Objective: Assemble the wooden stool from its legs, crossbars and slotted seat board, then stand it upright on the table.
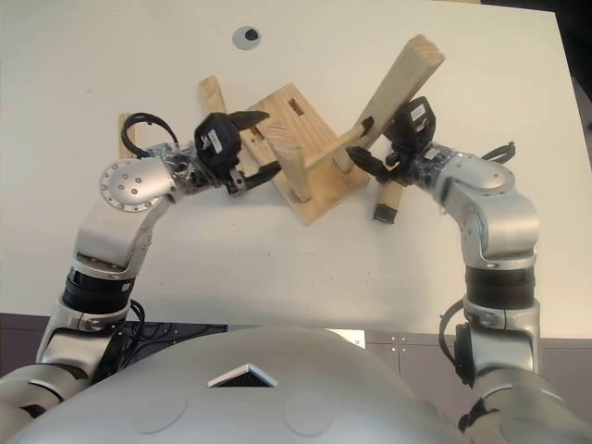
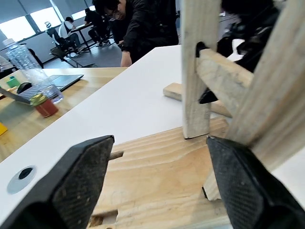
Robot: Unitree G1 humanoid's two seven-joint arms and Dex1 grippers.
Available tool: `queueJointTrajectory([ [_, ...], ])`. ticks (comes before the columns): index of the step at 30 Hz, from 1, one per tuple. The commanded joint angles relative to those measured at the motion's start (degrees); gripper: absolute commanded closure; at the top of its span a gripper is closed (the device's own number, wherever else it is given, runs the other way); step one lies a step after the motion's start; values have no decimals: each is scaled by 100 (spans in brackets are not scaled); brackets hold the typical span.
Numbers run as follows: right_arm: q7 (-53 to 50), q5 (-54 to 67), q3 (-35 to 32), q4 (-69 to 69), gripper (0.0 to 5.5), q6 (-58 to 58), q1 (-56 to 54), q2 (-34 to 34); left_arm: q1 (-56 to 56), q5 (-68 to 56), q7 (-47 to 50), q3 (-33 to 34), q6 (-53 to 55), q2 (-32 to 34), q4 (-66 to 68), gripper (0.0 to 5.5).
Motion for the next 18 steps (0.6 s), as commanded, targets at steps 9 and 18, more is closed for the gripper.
queueJointTrajectory([
  [9, -65, -1179, 863, 2136, 177, -2098, -870, 345, -378, -655, -424, -571, 353, -518, 182, 193],
  [18, 2189, 290, -17, 272, 177, -1327, 84, -1332, -1511, -1380, -1086, 929, 239, 181, 2000, 193],
])
